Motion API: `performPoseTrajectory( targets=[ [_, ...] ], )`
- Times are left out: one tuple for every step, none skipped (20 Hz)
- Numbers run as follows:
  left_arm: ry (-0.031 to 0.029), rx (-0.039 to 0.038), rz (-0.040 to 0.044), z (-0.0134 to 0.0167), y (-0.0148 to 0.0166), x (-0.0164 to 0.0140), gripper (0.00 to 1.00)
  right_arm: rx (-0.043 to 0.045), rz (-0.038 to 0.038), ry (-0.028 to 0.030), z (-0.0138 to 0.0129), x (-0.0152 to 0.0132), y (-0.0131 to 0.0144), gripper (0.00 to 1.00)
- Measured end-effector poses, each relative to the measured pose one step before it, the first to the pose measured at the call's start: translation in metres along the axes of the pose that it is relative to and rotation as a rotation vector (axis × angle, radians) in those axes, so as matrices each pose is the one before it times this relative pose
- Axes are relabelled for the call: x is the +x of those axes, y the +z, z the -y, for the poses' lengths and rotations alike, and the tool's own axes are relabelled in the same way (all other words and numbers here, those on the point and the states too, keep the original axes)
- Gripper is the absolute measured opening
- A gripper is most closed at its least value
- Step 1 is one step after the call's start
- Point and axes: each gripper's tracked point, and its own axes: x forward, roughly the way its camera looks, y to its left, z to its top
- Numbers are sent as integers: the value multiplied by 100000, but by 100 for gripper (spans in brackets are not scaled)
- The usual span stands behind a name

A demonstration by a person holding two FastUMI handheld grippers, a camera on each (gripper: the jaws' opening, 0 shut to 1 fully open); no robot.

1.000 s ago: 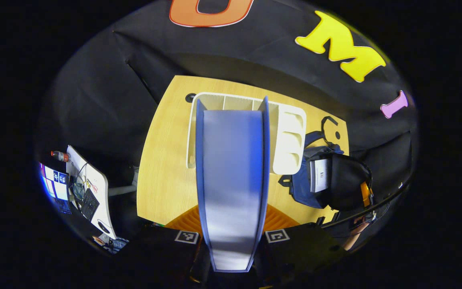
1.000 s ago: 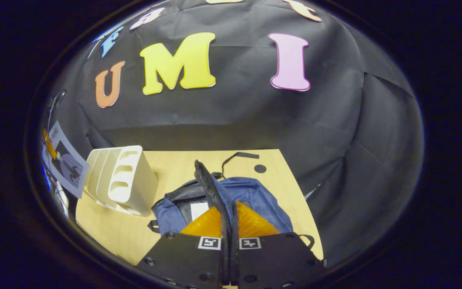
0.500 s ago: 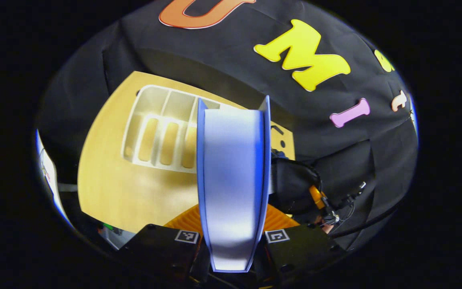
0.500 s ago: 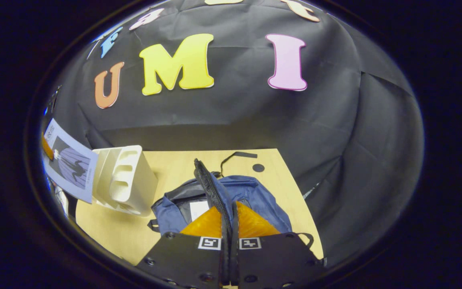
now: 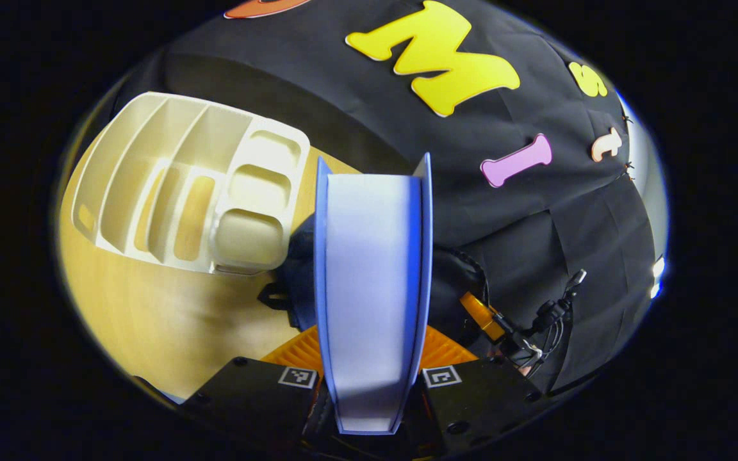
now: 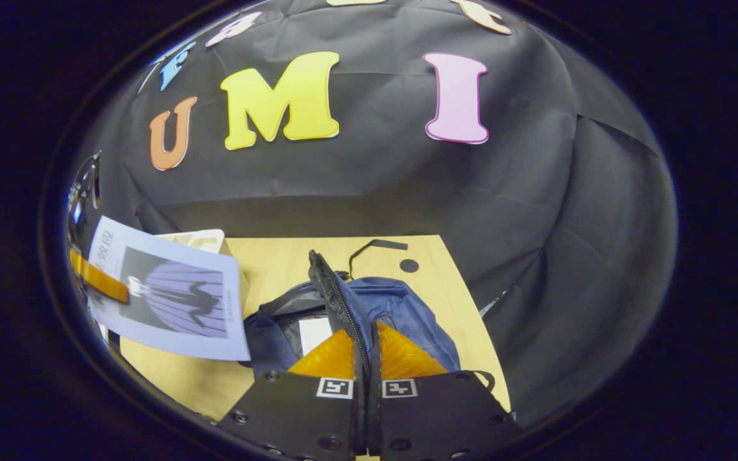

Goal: Open the schoolbag, grab two books from the bookshelf and put them into the schoolbag.

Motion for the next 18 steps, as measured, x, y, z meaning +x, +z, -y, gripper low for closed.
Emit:
performPoseTrajectory(
  targets=[
    [-728, -573, -1146, 236, -818, 1970, 46, -766, 69, -969, 269, 80, 0, 2],
    [-188, -440, -1143, 2, -670, 1788, 46, -135, -350, -209, 118, 36, -97, 2],
    [207, -82, -1428, -101, -512, 1520, 46, -224, -401, -120, 136, 61, -77, 2],
    [-182, -285, -1250, -103, -489, 1287, 46, -258, -129, -95, 235, 26, 87, 2],
    [-213, -741, -1360, -158, -392, 1005, 46, -461, -85, -255, 252, 40, 186, 2],
    [-18, -1292, -1270, -230, -365, 1064, 46, -351, 159, -436, 365, -61, 75, 2],
    [-27, -1605, -939, -320, -376, 494, 46, -145, -134, -260, 208, 54, 180, 2],
    [-400, -1531, -802, -215, -207, 472, 46, 113, 51, -23, 219, -31, 217, 2],
    [-968, -1380, -560, -10, -196, 553, 46, 121, -5, 106, 111, -11, 258, 2],
    [-854, -1200, -451, 71, -46, 459, 46, 332, -127, 232, 124, -140, 87, 2],
    [-721, -749, -492, 143, -75, 471, 46, 345, -43, 198, 43, 7, 204, 2],
    [-295, -237, -373, 17, 26, 472, 46, 65, -184, -109, 116, -83, 53, 2],
    [-73, -109, -365, -77, -57, 435, 46, -23, -492, -456, 176, 55, 135, 2],
    [-1219, -626, -102, 185, 8, 334, 46, 281, -240, -144, 123, -31, 80, 2],
    [-1500, -951, -644, 274, -2, 446, 46, 208, -93, -93, 14, -87, 184, 2],
    [-1398, -561, -1370, 425, -179, 584, 46, -87, 4, -96, 68, -40, 76, 2],
    [-470, 38, -1183, 153, -295, 983, 46, -344, -46, -63, 10, -8, 160, 2],
    [-1073, 322, -1185, 60, -308, 553, 46, -108, -154, 26, -16, -4, 130, 2]
  ],
)
